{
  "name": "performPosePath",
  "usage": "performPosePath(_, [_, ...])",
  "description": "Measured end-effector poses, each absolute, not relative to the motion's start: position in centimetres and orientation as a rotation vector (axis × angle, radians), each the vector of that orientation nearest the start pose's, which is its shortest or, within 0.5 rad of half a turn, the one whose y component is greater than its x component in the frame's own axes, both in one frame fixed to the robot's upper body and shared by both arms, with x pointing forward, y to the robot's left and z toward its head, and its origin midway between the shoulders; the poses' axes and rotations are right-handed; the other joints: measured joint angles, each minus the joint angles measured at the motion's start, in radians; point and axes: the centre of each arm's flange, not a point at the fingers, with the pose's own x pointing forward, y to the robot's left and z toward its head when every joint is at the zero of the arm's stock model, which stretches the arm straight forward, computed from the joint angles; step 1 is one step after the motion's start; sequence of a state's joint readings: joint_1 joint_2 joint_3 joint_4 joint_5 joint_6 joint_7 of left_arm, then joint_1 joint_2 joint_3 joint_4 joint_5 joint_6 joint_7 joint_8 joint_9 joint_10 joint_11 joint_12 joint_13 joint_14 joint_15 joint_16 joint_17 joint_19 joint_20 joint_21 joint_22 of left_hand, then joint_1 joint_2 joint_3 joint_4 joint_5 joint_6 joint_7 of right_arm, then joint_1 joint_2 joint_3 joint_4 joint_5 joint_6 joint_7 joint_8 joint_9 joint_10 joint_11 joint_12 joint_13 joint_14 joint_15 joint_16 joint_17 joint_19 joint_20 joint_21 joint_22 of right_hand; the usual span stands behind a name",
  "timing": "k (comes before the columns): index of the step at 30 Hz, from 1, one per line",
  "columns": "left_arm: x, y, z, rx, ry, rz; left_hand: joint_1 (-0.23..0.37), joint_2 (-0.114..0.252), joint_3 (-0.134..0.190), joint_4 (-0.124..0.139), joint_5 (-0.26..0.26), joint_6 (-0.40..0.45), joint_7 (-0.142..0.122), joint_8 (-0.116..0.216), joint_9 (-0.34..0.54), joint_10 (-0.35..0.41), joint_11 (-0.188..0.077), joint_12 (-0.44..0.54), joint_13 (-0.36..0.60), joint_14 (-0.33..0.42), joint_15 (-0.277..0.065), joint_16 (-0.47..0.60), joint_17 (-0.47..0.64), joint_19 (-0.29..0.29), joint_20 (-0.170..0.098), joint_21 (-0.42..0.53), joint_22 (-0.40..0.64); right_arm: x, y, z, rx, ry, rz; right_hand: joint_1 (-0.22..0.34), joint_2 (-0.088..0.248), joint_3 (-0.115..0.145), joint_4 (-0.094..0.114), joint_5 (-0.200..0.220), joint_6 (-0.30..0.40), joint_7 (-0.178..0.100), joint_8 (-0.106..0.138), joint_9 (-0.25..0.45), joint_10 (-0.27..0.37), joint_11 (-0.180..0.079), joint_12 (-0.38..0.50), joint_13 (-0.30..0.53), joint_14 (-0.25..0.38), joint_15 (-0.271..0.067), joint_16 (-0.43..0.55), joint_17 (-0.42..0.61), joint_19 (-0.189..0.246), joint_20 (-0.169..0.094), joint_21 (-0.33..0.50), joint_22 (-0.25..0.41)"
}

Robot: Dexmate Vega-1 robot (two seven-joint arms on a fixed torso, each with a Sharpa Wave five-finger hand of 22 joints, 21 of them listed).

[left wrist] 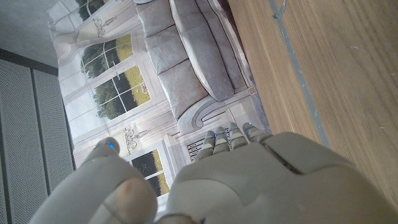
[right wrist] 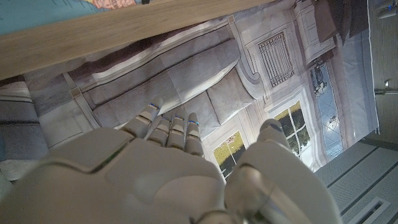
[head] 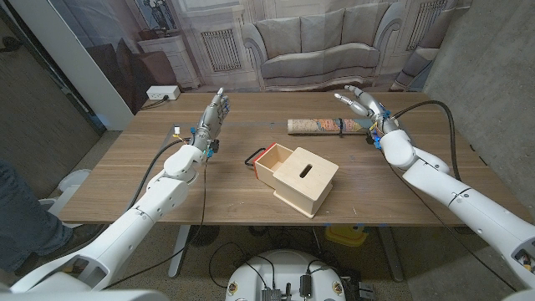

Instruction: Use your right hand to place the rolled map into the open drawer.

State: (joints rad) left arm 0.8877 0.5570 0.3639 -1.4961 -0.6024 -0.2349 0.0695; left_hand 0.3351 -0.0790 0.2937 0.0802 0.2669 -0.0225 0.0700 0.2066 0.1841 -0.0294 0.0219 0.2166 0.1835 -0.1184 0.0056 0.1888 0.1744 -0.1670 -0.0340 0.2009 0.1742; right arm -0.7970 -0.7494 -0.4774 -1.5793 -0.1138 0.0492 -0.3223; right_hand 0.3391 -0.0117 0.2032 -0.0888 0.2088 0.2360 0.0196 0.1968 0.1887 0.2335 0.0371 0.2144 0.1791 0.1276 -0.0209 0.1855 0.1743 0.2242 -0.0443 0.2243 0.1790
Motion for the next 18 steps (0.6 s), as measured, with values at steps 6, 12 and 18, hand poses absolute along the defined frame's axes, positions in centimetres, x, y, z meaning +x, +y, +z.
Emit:
performPosePath(6, [62.17,27.19,-0.03,0.007,-0.647,-0.198,0.0,0.0,-0.003,-0.003,0.0,0.002,0.002,0.0,0.0,0.0,0.0,-0.005,0.0,0.0,0.0,0.0,0.0,0.0,0.0,0.0,0.0,61.34,-28.81,4.26,-0.886,-0.759,-0.158,0.011,-0.003,-0.004,-0.004,0.0,-0.006,-0.006,-0.005,0.0,0.0,-0.011,0.0,0.0,0.0,0.0,0.0,0.0,0.005,0.005,0.0,0.0])
performPosePath(12, [62.05,27.28,-0.05,0.009,-0.646,-0.195,0.0,0.0,-0.003,-0.003,0.0,0.009,0.002,0.0,0.0,0.0,0.0,-0.006,0.0,0.0,0.0,0.0,0.0,0.0,0.0,0.0,0.0,61.47,-28.96,4.17,-0.917,-0.753,-0.176,0.011,-0.003,0.0,-0.008,0.0,-0.006,-0.006,-0.005,0.0,-0.001,-0.012,0.0,0.0,0.0,0.0,0.0,0.0,0.005,0.005,0.0,0.0])
performPosePath(18, [61.94,27.25,0.02,0.012,-0.645,-0.197,0.0,0.0,-0.003,-0.003,0.0,0.009,0.002,0.0,0.0,0.0,0.0,-0.006,0.0,0.0,0.0,0.0,0.0,0.0,0.0,0.0,0.0,61.54,-29.21,4.08,-0.949,-0.744,-0.196,0.015,0.001,0.0,-0.008,0.005,-0.011,-0.011,-0.005,0.0,-0.005,-0.016,0.0,0.0,0.0,0.0,0.0,0.0,0.005,0.005,-0.006,0.0])
